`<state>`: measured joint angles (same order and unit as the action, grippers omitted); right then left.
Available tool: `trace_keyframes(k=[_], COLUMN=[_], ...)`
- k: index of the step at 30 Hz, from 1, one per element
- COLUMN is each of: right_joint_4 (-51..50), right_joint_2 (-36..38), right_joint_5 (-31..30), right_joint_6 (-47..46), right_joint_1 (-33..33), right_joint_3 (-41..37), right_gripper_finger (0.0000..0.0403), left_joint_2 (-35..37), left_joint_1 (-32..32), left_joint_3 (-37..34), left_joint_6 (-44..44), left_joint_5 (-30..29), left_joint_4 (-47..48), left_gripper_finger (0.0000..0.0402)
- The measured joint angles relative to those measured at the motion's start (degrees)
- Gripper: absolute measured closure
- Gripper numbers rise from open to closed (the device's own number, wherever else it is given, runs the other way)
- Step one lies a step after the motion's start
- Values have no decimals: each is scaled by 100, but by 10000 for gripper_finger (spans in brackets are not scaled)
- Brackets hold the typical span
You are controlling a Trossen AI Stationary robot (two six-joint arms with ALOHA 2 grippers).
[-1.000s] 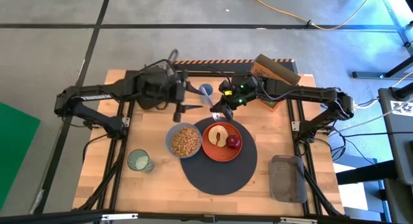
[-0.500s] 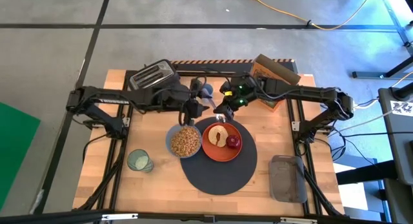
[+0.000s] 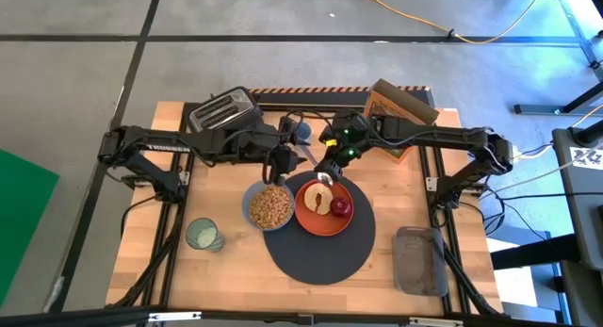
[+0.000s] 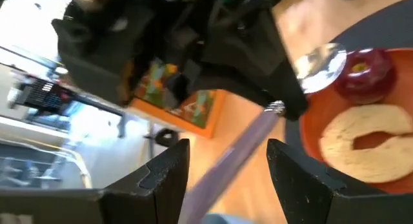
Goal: Arrange a breakfast setting
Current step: Put the blue spoon on the tablemat to the right of the orange plate
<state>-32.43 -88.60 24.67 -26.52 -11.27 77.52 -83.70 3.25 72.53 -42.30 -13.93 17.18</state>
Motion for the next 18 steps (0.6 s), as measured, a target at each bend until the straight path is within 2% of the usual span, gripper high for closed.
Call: trace_keyframes(k=[5, 10, 18], right_joint_4=[-120, -132, -365], right_joint_2=[-83, -111, -113], right_joint_5=[-1, 41, 43], right_joint_6=[40, 68, 208], right_joint_1=[0, 4, 4], right_joint_3=[0, -2, -2], right_gripper_finger=[396, 395, 401], left_joint_2=[-134, -334, -403], left_joint_1=[0, 0, 0], left_joint_3=[0, 0, -4], left_joint_6=[492, 818, 939], left_joint_5=[362, 409, 426], left_joint_4=[52, 240, 408], left_gripper_finger=[199, 205, 235])
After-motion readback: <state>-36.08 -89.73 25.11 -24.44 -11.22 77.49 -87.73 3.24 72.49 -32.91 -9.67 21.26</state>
